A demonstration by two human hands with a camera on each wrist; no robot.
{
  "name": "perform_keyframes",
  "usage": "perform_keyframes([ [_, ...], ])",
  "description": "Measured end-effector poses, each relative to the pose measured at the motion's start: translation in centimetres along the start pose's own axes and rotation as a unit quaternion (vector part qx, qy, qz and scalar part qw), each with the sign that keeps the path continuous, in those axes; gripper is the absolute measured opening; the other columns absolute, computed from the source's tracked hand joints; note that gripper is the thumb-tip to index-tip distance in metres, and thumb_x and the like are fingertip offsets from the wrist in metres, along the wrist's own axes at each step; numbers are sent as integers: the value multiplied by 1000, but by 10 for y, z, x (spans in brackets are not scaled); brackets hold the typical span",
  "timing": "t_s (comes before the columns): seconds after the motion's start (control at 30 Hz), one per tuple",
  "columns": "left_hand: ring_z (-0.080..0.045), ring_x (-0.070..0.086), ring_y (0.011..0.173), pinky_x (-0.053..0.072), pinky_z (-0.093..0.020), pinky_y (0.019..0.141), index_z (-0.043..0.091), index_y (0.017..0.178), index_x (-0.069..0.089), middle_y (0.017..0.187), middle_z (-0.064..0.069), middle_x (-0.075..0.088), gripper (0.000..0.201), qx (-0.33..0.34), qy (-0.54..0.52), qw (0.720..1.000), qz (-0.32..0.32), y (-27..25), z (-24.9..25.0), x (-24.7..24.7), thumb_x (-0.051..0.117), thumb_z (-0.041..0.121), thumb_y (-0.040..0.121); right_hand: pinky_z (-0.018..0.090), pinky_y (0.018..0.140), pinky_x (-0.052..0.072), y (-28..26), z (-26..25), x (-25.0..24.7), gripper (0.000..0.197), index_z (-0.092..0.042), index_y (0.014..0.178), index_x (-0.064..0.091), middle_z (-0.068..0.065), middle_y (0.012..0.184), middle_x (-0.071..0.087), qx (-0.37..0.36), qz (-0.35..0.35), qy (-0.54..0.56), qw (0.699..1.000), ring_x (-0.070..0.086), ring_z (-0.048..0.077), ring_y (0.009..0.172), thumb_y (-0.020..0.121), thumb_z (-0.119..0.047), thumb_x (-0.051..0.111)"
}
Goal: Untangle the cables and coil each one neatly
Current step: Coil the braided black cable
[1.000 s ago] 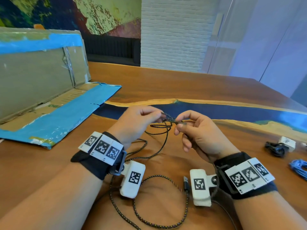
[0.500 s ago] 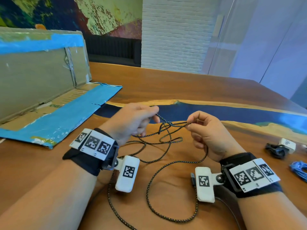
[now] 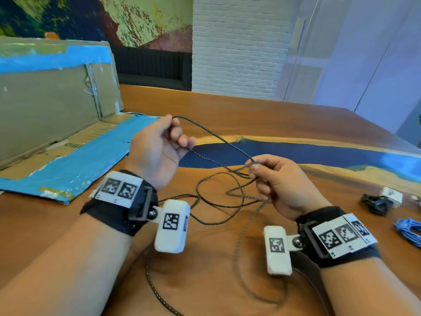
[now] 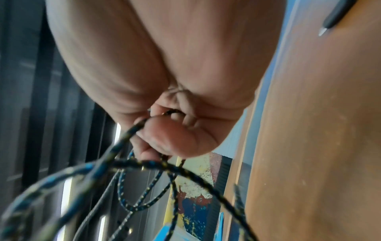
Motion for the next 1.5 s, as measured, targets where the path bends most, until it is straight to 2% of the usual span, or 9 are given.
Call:
perform_keyframes([
  [0.13,-19,37,46,47,-35,60,10,77,55,60,-3,37,35,-56,117,990,-56,-4,-7,0,35,25,102,27,49,53,3,1,-18,17,-3,106,69,6,71,53,8,56,121,991,46,12,46,102,-2,53],
  [0.33,-24,50,52,46,-33,59,6,105,74,73,-12,64,58,-146,423,878,-171,-23,-44,17,43,55,102,21,35,28,-3,-5,-17,27,-8,109,77,6,71,57,10,44,34,998,29,10,39,102,1,53],
  [0.5,-24,56,54,52,-36,63,5,94,71,64,-8,59,32,-131,432,857,-248,-34,-60,36,53,28,105,26,39,36,-6,-3,14,27,-12,111,78,1,65,61,-4,-11,-73,997,34,15,41,100,2,57],
  [0.7,-11,43,48,50,-30,58,12,95,64,58,6,42,29,58,257,964,37,2,7,-13,44,26,109,26,40,45,-6,-7,4,19,-1,109,72,9,74,62,4,-1,32,999,43,15,44,98,6,58],
  [0.9,-11,67,97,51,-30,82,26,116,74,101,9,72,36,73,321,932,150,11,22,-48,49,5,101,24,39,39,-4,-6,-10,18,-4,103,76,12,78,62,2,17,13,1000,40,13,45,97,3,61],
  [1.0,-6,60,118,45,-28,100,29,125,72,117,16,70,47,83,449,888,52,8,19,-19,52,-2,96,25,39,38,-5,-6,-2,18,-8,100,79,15,80,64,-6,-1,-29,1000,41,14,46,97,2,63],
  [1.1,-2,65,93,47,-25,88,36,121,74,108,19,72,38,32,554,829,-70,-3,-7,10,59,13,95,25,40,37,-7,-4,14,19,-12,96,81,18,80,63,-11,-31,-77,996,40,17,47,96,-1,66],
  [1.2,-11,64,109,42,-53,109,58,103,73,105,29,72,35,-18,637,760,-131,-16,-26,22,58,40,77,24,39,35,-7,-3,20,19,-13,95,81,13,74,64,-13,-35,-97,995,40,15,46,95,-1,66],
  [1.5,-14,72,96,55,-24,88,13,110,78,95,2,79,35,-58,479,839,-250,-35,-42,48,67,40,90,25,41,30,-2,-3,-3,16,-10,99,80,12,73,63,-10,39,-88,995,36,15,47,96,-3,67],
])
Point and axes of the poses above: each hand's wrist, its own y-axis towards the middle knuckle, its own x-axis out of the palm, z = x × y, the point moved 10 cm from there along y, towards the middle knuckle
